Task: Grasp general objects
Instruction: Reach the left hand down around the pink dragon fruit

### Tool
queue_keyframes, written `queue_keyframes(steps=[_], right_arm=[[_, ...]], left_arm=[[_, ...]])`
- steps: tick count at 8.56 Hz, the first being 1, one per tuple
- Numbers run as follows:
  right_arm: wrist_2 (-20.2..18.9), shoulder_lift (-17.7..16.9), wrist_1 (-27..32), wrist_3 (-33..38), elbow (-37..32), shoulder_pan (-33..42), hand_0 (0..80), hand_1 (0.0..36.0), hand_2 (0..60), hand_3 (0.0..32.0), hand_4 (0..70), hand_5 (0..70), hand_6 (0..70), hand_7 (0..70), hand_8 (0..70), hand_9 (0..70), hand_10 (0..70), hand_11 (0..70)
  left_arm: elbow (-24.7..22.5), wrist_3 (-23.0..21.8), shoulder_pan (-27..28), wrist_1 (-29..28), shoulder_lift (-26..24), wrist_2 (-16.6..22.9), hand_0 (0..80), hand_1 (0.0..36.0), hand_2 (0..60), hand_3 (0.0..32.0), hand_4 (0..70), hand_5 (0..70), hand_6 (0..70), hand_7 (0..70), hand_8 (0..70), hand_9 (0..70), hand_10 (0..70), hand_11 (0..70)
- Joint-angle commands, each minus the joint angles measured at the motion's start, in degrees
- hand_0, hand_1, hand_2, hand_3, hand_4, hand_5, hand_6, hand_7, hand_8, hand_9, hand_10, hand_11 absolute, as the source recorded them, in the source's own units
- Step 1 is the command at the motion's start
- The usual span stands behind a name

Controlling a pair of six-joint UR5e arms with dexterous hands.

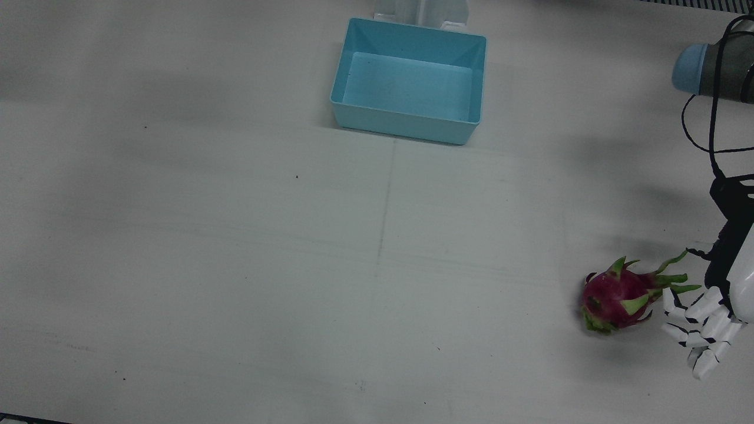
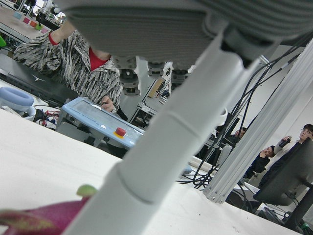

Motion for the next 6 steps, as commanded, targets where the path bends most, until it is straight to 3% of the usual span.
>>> queue_keyframes(steps=[1,3,6], right_arm=[[0.0,0.0,0.0,0.0,0.0,0.0,0.0,0.0,0.0,0.0,0.0,0.0,0.0,0.0,0.0,0.0,0.0,0.0],[0.0,0.0,0.0,0.0,-0.09,0.0,0.0,0.0,0.0,0.0,0.0,0.0,0.0,0.0,0.0,0.0,0.0,0.0],[0.0,0.0,0.0,0.0,-0.09,0.0,0.0,0.0,0.0,0.0,0.0,0.0,0.0,0.0,0.0,0.0,0.0,0.0]], left_arm=[[3.24,2.03,3.25,2.16,-3.48,-1.71,80.0,36.0,60.0,0.0,3.6,70.0,4.7,57.3,0.0,10.0,0.0,0.0],[3.71,1.95,3.34,2.7,-3.77,-1.71,80.0,36.0,60.0,0.0,0.1,70.0,1.8,53.6,0.0,9.3,0.0,0.0],[5.21,1.78,3.43,7.07,-6.84,-1.54,80.0,36.0,60.0,0.0,0.0,70.0,0.0,40.8,0.0,6.7,0.0,0.0]])
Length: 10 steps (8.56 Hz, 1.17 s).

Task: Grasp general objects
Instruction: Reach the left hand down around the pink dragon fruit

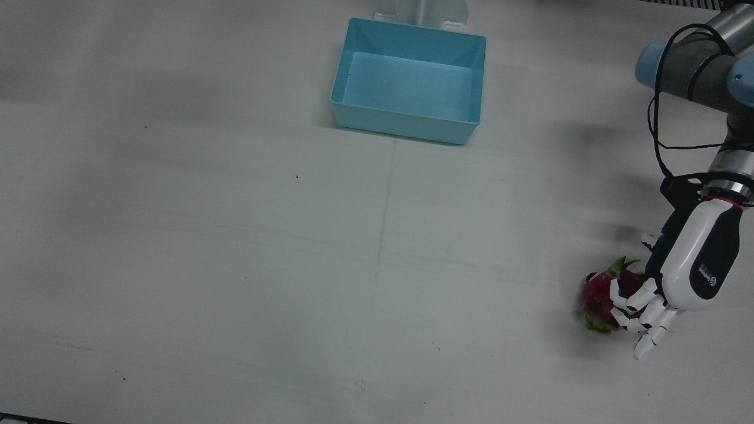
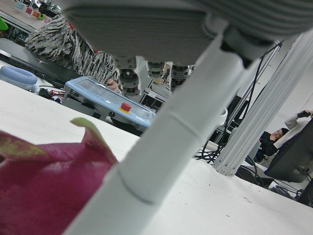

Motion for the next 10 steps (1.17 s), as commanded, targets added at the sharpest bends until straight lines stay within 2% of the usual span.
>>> queue_keyframes(steps=[1,5,10], right_arm=[[0.0,0.0,0.0,0.0,-0.01,0.0,0.0,0.0,0.0,0.0,0.0,0.0,0.0,0.0,0.0,0.0,0.0,0.0],[0.0,0.0,0.0,0.0,-0.01,0.0,0.0,0.0,0.0,0.0,0.0,0.0,0.0,0.0,0.0,0.0,0.0,0.0],[0.0,0.0,0.0,0.0,-0.01,0.0,0.0,0.0,0.0,0.0,0.0,0.0,0.0,0.0,0.0,0.0,0.0,0.0]], left_arm=[[0.8,0.08,0.08,3.86,-2.35,0.17,80.0,36.0,60.0,0.0,0.0,70.0,0.0,39.8,0.0,6.5,0.0,0.0],[1.06,1.4,2.45,7.64,-3.75,-0.1,80.0,36.0,60.0,0.0,0.0,70.0,0.0,38.0,0.0,6.2,0.0,0.0],[2.64,2.37,2.45,8.78,-3.84,-2.21,80.0,36.0,60.0,0.0,0.0,70.0,0.0,41.2,0.0,6.8,0.0,0.0]])
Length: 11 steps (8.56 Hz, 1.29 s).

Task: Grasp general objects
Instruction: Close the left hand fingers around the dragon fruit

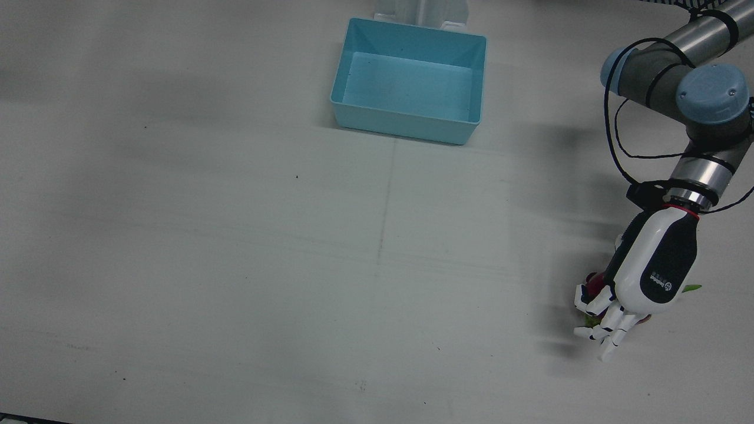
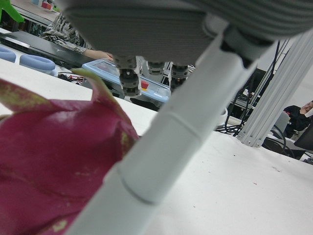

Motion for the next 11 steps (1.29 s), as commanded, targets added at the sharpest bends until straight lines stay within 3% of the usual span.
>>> queue_keyframes(steps=[1,7,9,11], right_arm=[[0.0,-0.02,0.0,0.0,0.0,-0.07,0.0,0.0,0.0,0.0,0.0,0.0,0.0,0.0,0.0,0.0,0.0,0.0],[0.0,-0.02,0.0,0.0,0.0,-0.07,0.0,0.0,0.0,0.0,0.0,0.0,0.0,0.0,0.0,0.0,0.0,0.0],[0.0,-0.02,0.0,0.0,0.0,-0.07,0.0,0.0,0.0,0.0,0.0,0.0,0.0,0.0,0.0,0.0,0.0,0.0],[0.0,-0.02,0.0,0.0,0.0,-0.07,0.0,0.0,0.0,0.0,0.0,0.0,0.0,0.0,0.0,0.0,0.0,0.0]], left_arm=[[1.39,0.02,0.03,1.11,-0.12,-0.94,80.0,36.0,60.0,0.0,0.0,70.0,0.0,41.3,0.0,6.8,0.0,0.0],[4.46,-0.07,0.12,0.67,-0.91,-1.03,80.0,36.0,60.0,0.0,0.0,70.0,0.0,46.2,0.0,7.8,0.0,0.0],[6.03,-0.07,0.12,0.67,-1.87,-1.03,80.0,36.0,60.0,0.0,0.0,70.0,0.0,53.7,0.0,9.3,0.0,0.0],[7.89,-0.07,0.2,0.76,-3.02,-0.94,80.0,36.0,60.0,0.0,0.0,70.0,1.2,70.0,0.0,12.8,0.0,0.0]])
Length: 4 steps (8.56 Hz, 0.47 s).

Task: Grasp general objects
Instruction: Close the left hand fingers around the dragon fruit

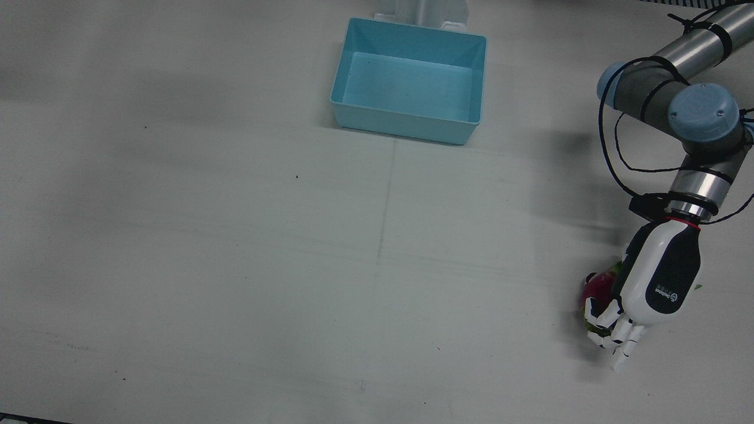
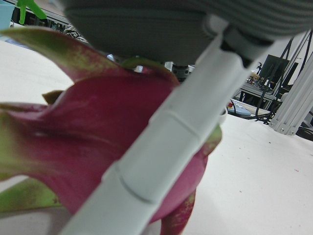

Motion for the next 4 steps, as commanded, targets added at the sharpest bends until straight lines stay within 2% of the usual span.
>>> queue_keyframes(steps=[1,2,3,4], right_arm=[[0.0,-0.05,0.0,0.0,0.0,-0.02,0.0,0.0,0.0,0.0,0.0,0.0,0.0,0.0,0.0,0.0,0.0,0.0],[0.0,-0.05,0.0,0.0,0.0,0.07,0.0,0.0,0.0,0.0,0.0,0.0,0.0,0.0,0.0,0.0,0.0,0.0],[0.0,-0.05,0.0,0.0,0.0,-0.02,0.0,0.0,0.0,0.0,0.0,0.0,0.0,0.0,0.0,0.0,0.0,0.0],[0.0,-0.05,0.0,0.0,0.0,-0.02,0.0,0.0,0.0,0.0,0.0,0.0,0.0,0.0,0.0,0.0,0.0,0.0]], left_arm=[[1.85,-0.09,0.18,0.1,-1.01,0.06,80.0,36.0,60.0,0.0,0.0,70.0,6.5,70.0,0.3,14.9,0.0,1.7],[1.76,-0.17,0.18,0.19,-1.01,0.06,80.0,36.0,60.0,0.0,0.0,70.0,11.6,70.0,1.3,17.6,7.9,17.4],[1.68,-0.26,0.09,0.19,-0.92,0.06,80.0,36.0,60.0,0.0,2.8,70.0,17.9,70.0,2.5,18.6,15.7,28.7],[1.59,-0.26,0.09,0.19,-1.01,0.06,80.0,36.0,60.0,0.0,12.0,70.0,31.5,70.0,5.3,18.6,26.0,42.9]])
